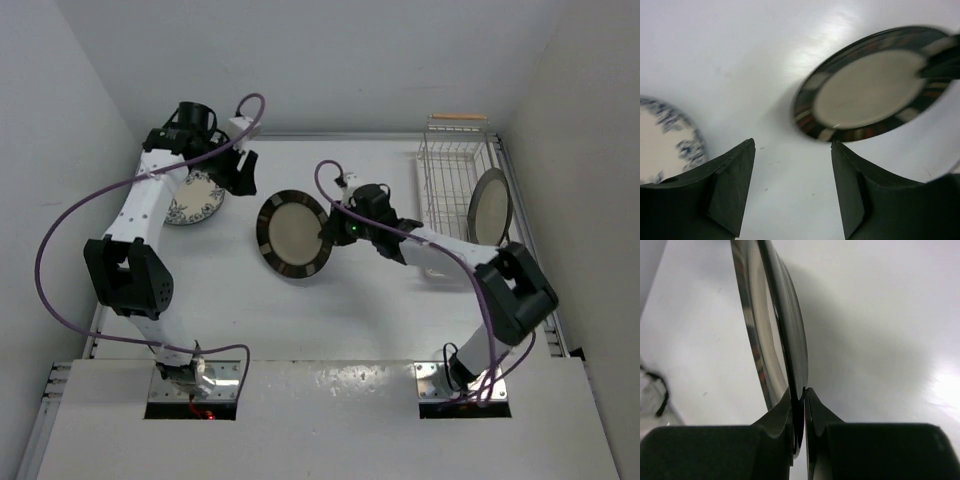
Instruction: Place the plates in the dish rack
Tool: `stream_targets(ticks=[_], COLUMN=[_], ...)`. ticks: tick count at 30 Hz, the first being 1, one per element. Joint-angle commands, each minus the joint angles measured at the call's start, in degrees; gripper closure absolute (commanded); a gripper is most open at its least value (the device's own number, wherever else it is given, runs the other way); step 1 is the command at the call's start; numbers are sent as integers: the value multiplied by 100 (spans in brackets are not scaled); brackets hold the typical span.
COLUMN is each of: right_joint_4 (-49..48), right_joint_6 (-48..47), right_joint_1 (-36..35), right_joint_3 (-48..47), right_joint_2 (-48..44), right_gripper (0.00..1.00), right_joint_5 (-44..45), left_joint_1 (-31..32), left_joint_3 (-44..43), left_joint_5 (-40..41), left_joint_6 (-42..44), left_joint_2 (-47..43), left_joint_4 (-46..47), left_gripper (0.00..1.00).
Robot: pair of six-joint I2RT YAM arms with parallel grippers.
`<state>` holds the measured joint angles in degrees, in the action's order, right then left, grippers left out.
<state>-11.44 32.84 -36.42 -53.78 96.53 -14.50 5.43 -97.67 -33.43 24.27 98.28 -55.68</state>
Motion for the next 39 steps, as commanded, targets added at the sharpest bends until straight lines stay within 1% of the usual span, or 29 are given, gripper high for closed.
stream_targets(ticks=[1, 2, 3, 4, 5, 6, 7, 9, 10, 11, 12, 13, 14, 16, 17, 19, 20, 22, 26, 33, 35, 37, 39], right_joint_4=[-63, 44, 150, 438, 537, 633, 878, 985, 995, 995, 951, 951, 942, 890, 837, 810, 862, 863, 933, 1390, 1434, 1513, 1644], right_joint_6=[-373, -418, -480, -715, -822, -893, -1215, -1655, -1823, -2382, -2544, -2702, -3139, -3492, -3791, -4047, -4153, -4381, -4752, -4611, -4384, -4138, -3866], right_joint_1=[188, 267, 328, 346, 416, 486, 513, 558, 592, 636, 663, 698, 872, 970, 1153, 1295, 1513, 1734, 2147, 2667, 2868, 3070, 3246], right_joint_3=[-519, -572, -694, -835, -993, -1072, -1299, -1442, -1573, -1609, -1679, -1697, -1706, -1645, -1627, -1574, -1557, -1496, -1355, -960, -732, -582, -511], right_joint_2=[-1302, -1565, -1811, -2013, -2129, -2321, -2514, -2857, -2929, -3008, -3217, -3280, -3351, -3588, -3728, -3895, -3948, -4054, -4028, -3800, -3782, -3756, -3738], right_gripper=[100, 100, 100, 100, 100, 100, 100, 100, 100, 100, 100, 100, 100, 100, 100, 100, 100, 100, 100, 100, 100, 100, 100], right_joint_5=[1203, 1413, 1859, 2046, 2231, 2807, 2995, 3845, 4041, 4426, 4769, 5007, 5114, 5421, 5432, 5510, 5519, 5546, 5450, 4598, 4431, 3966, 3684], left_joint_1=[-340, -411, -472, -586, -587, -683, -762, -841, -912, -912, -964, -965, -1026, -1079, -1079, -1079, -1079, -1131, -1132, -1194, -1246, -1246, -1308], left_joint_3=[-585, -656, -657, -718, -719, -719, -666, -535, -421, -350, -236, -183, -130, -51, 28, 89, 142, 143, 195, 379, 432, 433, 486], left_joint_5=[1362, 1539, 1680, 1856, 1910, 1910, 1963, 1963, 1963, 1963, 1963, 1963, 1902, 1832, 1831, 1831, 1831, 1831, 1831, 1831, 1831, 1831, 1831], left_joint_6=[-985, -1055, -1108, -1170, -1170, -1170, -1170, -1170, -1223, -1284, -1285, -1285, -1337, -1337, -1337, -1337, -1337, -1337, -1337, -1285, -1285, -1232, -1232], left_joint_2=[25, 25, 25, 25, 25, 25, 25, 25, 25, 25, 25, 25, 25, 25, -28, -28, -28, -28, -28, -28, -28, -28, -81], left_joint_4=[215, 216, 276, 277, 277, 277, 277, 277, 338, 339, 339, 391, 391, 391, 391, 391, 444, 444, 444, 444, 444, 444, 444], left_gripper=[33, 32, 32, 32, 32, 32, 32, 32, 32, 32, 32, 32, 32, 32, 32, 32, 32, 32, 32, 32, 32, 32, 32])
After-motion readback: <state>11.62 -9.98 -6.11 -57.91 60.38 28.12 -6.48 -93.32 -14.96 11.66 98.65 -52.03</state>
